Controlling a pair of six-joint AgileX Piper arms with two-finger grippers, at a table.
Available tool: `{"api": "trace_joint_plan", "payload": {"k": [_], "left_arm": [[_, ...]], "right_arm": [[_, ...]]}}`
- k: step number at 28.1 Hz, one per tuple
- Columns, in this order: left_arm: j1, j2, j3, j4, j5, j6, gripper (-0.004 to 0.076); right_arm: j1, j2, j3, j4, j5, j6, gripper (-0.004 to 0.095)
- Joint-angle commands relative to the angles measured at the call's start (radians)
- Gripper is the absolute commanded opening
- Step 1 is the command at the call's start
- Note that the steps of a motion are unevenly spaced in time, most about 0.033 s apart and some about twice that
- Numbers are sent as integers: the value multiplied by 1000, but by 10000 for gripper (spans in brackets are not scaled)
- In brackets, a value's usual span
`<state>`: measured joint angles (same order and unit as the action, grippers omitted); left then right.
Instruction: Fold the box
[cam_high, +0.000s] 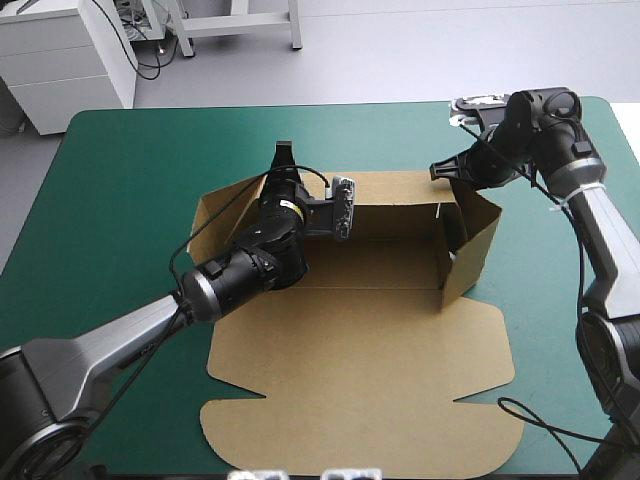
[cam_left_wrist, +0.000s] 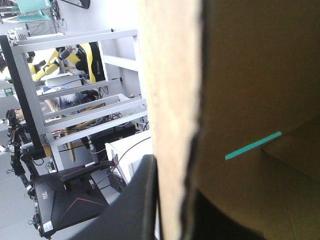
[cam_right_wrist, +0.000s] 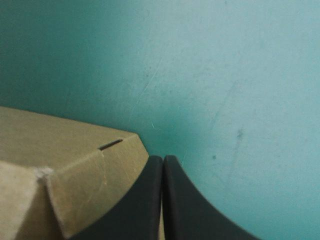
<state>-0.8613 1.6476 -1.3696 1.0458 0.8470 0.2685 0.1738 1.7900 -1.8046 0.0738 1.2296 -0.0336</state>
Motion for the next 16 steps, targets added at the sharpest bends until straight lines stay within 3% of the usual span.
{"api": "trace_joint_plan", "payload": {"k": [1,10,16], "left_arm": [[-3,-39,-21,7,48,-15,-8],[-3,-39,-21,7,64,-17,-8],[-3,-39,-21,5,68,-17,-8]], "right_arm": [[-1,-71,5,43,16,-34,-14],[-1,-175,82,88,-24,-50,-14],[-1,-268,280,121,-146,-96,-14]]}}
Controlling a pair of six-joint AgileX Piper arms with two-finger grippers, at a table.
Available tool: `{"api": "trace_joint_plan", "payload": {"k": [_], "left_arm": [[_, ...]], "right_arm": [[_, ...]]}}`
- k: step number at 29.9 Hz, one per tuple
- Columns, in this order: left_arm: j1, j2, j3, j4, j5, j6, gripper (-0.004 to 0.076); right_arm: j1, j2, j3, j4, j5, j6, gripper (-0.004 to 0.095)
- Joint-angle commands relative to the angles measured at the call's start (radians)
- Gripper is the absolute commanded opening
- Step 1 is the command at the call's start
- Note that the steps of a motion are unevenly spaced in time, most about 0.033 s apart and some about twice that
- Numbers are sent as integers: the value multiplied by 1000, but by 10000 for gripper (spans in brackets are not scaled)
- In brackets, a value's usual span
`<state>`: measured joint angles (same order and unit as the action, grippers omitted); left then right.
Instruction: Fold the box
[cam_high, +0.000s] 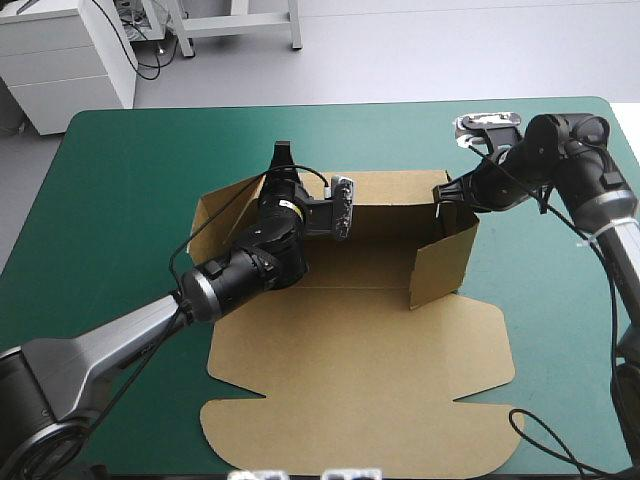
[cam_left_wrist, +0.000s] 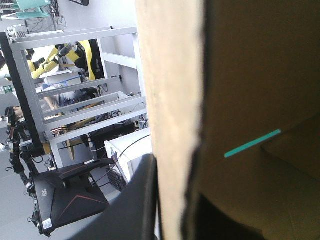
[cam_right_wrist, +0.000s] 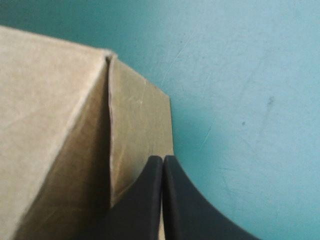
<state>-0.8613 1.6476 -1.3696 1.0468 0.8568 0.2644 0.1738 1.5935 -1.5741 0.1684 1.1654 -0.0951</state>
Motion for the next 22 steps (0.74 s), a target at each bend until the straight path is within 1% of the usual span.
{"api": "trace_joint_plan", "payload": {"k": [1,6,10,12,13,14,16,18,19,22], "left_arm": [[-3,-39,-21,4,62,-13,-8],[-3,-39,-21,4,71,-13,-8],[-3,-39,-21,4,71,-13,-8],[-3,-39,-21,4,71,-13,-8],[-3,-39,-21,4,71,-13,-8],[-3,-39,-21,4,69,-13,-8],[-3,-39,-21,4,67,-13,-8],[-3,-39,-21,4,63,-13,-8],[-3,-39,-21,3,61,-13,-8],[-3,-39,-21,1,61,-13,-8]], "right_arm": [[-1,-89,87,34,-117,-46,-14],[-1,-199,292,88,-349,-123,-14],[-1,-311,495,184,-583,-283,-19],[-1,-357,605,258,-692,-367,-19],[-1,-384,658,313,-758,-432,-19],[-1,-401,709,358,-799,-482,-19],[-1,-437,803,486,-878,-646,-19],[-1,-465,866,620,-924,-806,-19],[-1,-478,907,697,-937,-928,-19],[-1,-504,973,894,-933,-1185,-19]]}}
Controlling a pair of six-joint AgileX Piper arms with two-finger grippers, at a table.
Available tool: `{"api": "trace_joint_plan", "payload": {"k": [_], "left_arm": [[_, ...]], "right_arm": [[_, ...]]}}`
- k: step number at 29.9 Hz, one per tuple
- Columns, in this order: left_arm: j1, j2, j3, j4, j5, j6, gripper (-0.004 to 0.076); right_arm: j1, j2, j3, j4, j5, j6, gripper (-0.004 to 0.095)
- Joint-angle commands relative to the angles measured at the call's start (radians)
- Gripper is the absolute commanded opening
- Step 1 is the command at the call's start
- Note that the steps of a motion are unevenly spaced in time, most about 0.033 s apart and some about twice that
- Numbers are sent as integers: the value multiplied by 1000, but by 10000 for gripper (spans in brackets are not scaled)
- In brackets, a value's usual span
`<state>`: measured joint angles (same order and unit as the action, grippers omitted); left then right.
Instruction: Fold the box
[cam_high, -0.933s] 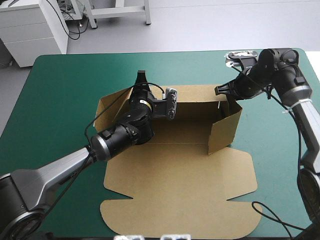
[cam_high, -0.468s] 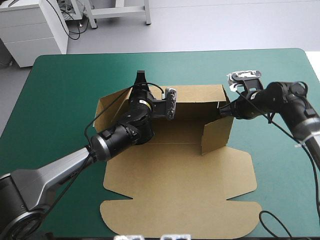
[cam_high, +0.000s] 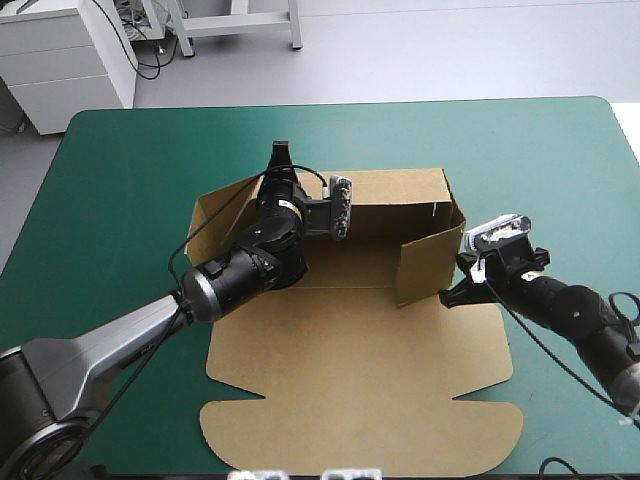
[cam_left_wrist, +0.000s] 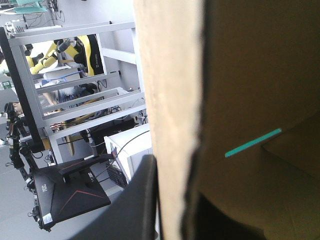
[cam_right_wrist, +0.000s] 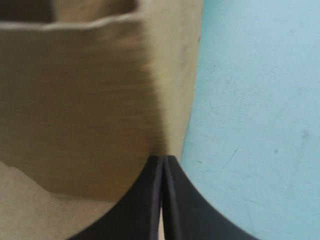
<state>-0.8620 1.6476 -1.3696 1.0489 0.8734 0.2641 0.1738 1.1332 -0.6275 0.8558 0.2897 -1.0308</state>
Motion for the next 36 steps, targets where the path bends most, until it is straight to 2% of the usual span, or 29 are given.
{"api": "trace_joint_plan", "payload": {"k": [1,5,7,10,11,12,16,18,21,27,33,36], "left_arm": [[-2,-39,-21,-1,45,-13,-8],[-2,-39,-21,-11,51,-13,-8],[-2,-39,-21,-16,53,-13,-8],[-2,-39,-21,-16,55,-13,-8],[-2,-39,-21,-16,57,-13,-8],[-2,-39,-21,-17,57,-13,-8],[-2,-39,-21,-23,64,-13,-8],[-2,-39,-21,-26,64,-13,-8],[-2,-39,-21,-26,66,-13,-8],[-2,-39,-21,-26,64,-13,-8],[-2,-39,-21,-24,68,-13,-8],[-2,-39,-21,-24,68,-13,-8]], "right_arm": [[-1,-48,40,246,-53,-316,-19],[-1,-51,51,374,-31,-467,12],[-1,-51,51,397,-20,-525,109],[-1,-51,51,406,-17,-540,344],[-1,-51,51,406,-3,-537,385],[-1,-52,51,406,15,-537,386],[-1,-52,51,406,63,-537,287],[-1,-52,51,406,65,-528,188],[-1,-79,51,406,82,-493,-17],[-1,-206,-1,406,82,-408,-13],[-1,-311,-173,404,70,-370,-13],[-1,-303,-291,309,67,-244,-14]]}}
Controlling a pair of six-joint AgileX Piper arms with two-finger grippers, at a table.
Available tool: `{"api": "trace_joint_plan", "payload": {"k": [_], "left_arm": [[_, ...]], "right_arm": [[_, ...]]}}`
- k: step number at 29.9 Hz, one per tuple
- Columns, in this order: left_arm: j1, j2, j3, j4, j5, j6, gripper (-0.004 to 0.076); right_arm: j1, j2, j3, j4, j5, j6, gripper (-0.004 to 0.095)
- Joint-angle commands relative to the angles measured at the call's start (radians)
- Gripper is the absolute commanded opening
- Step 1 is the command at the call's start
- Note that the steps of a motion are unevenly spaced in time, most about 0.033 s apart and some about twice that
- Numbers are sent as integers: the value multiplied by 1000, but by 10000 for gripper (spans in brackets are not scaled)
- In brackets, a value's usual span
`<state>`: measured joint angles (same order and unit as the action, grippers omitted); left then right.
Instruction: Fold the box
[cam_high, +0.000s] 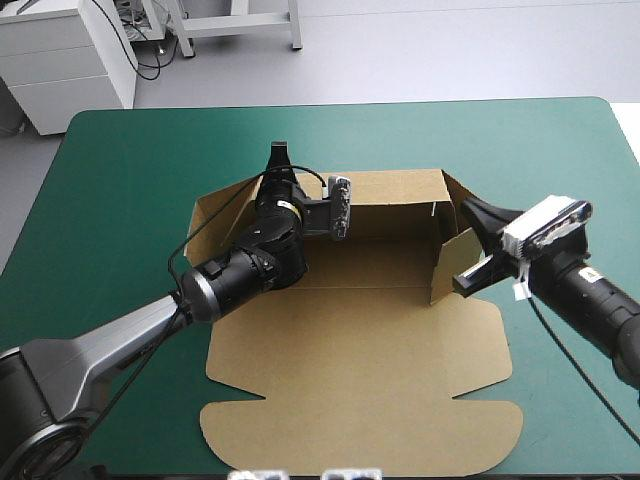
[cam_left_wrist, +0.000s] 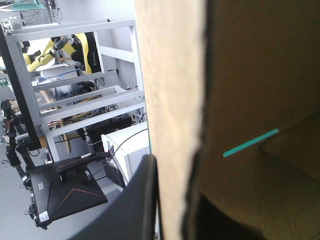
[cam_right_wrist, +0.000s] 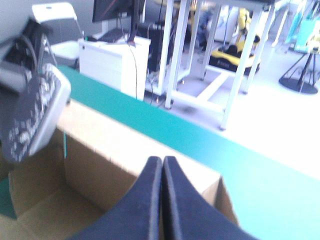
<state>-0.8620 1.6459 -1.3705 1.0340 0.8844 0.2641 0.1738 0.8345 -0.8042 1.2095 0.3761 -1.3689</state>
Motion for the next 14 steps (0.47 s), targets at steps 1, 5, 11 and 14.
{"api": "trace_joint_plan", "payload": {"k": [1,5,11,14], "left_arm": [[-2,-37,-21,-9,57,-13,-8],[-2,-37,-21,-9,53,3,-8],[-2,-37,-21,-9,52,10,-8],[-2,-37,-21,-9,52,10,-8]], "right_arm": [[-1,7,-159,-109,-17,165,-14],[-1,84,-339,-475,59,507,-14],[-1,268,-644,-970,375,1004,-14],[-1,358,-770,-1106,494,1124,-13]]}}
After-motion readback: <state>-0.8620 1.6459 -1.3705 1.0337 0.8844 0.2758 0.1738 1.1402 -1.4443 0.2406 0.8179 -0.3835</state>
